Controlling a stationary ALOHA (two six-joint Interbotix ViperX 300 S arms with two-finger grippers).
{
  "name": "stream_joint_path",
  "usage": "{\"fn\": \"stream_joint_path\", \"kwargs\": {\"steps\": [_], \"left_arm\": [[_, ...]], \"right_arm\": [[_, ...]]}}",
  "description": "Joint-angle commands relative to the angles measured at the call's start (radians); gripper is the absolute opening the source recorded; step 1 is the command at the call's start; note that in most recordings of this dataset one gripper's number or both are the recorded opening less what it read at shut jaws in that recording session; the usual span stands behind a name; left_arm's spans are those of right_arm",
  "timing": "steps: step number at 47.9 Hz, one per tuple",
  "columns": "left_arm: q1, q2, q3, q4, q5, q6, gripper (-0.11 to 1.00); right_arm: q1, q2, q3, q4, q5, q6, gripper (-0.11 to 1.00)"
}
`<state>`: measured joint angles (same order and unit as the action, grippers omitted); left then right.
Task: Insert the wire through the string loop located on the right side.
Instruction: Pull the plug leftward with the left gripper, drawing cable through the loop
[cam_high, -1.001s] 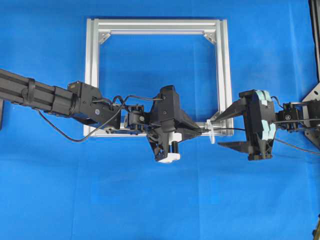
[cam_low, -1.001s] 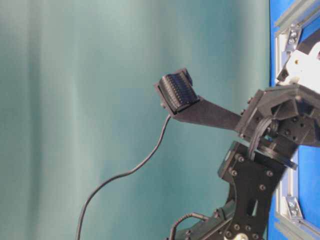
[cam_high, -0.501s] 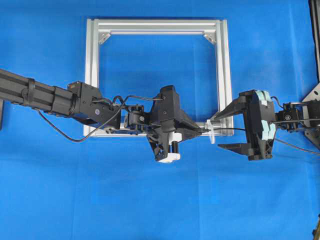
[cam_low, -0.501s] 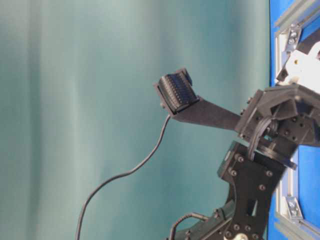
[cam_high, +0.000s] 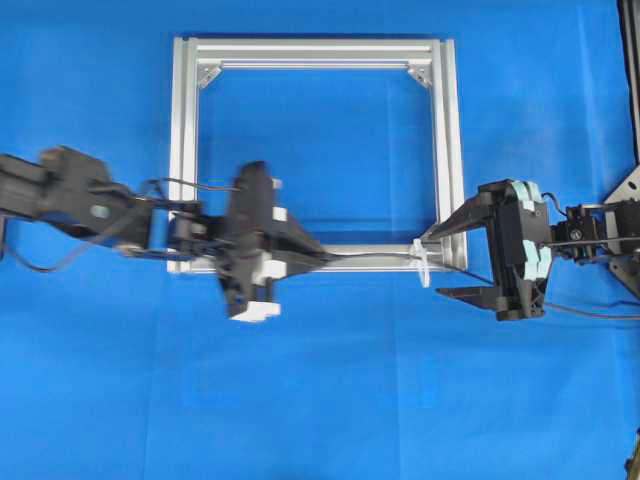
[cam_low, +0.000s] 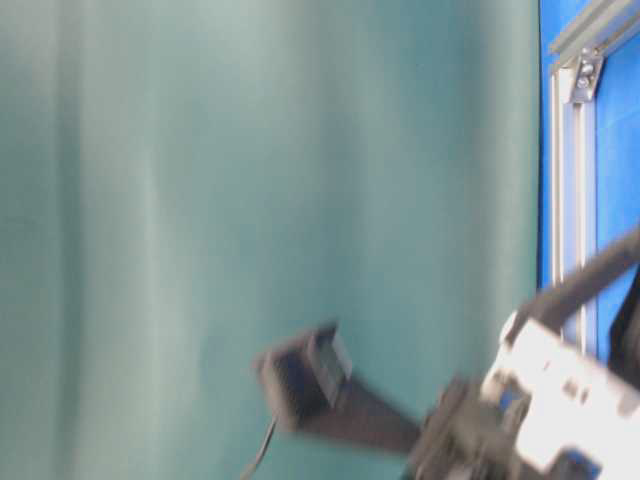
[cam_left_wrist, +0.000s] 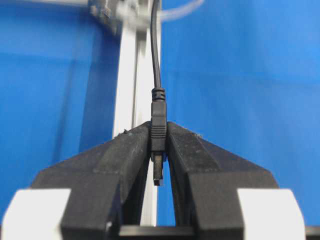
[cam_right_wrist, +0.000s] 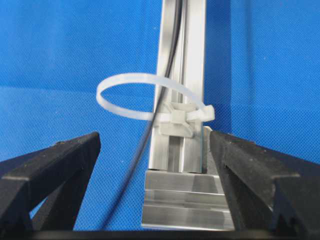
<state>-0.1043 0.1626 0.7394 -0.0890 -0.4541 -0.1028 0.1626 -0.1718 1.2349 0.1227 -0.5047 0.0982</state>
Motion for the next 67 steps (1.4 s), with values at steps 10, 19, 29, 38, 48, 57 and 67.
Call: {"fn": "stream_joint_path", "kwargs": {"steps": [10,19,29,38,48,57,67], "left_arm": [[-0.020,-0.227,0.238,0.003,-0.025,-0.008,0.08],[-0.044,-0.337,0.373,0.003,-0.020,0.003,0.08],[-0.046,-0.430,0.480,0.003,-0.018,0.005,0.08],[-0.046,-0.456,0.515,0.003,0.028,0.015,0.08],[-0.046,-0.457,0.514,0.003,0.086,0.015,0.08],[-0.046,-0.457,0.514,0.003,0.092,0.005,0.08],[-0.046,-0.460,0.515,0.003,0.094,0.003,0.15]], "right_arm": [[0.002,-0.008,-0.014,-0.002,-0.005,-0.003,0.92],[0.002,-0.009,-0.015,-0.002,-0.005,-0.003,0.92],[0.003,-0.009,-0.018,-0.002,-0.005,-0.003,0.92],[0.003,-0.009,-0.023,-0.002,-0.002,-0.003,0.92],[0.003,-0.009,-0.028,-0.002,-0.002,-0.003,0.92],[0.003,-0.008,-0.029,-0.002,0.000,-0.002,0.92],[0.005,-0.009,-0.038,-0.002,0.009,-0.002,0.92]]}}
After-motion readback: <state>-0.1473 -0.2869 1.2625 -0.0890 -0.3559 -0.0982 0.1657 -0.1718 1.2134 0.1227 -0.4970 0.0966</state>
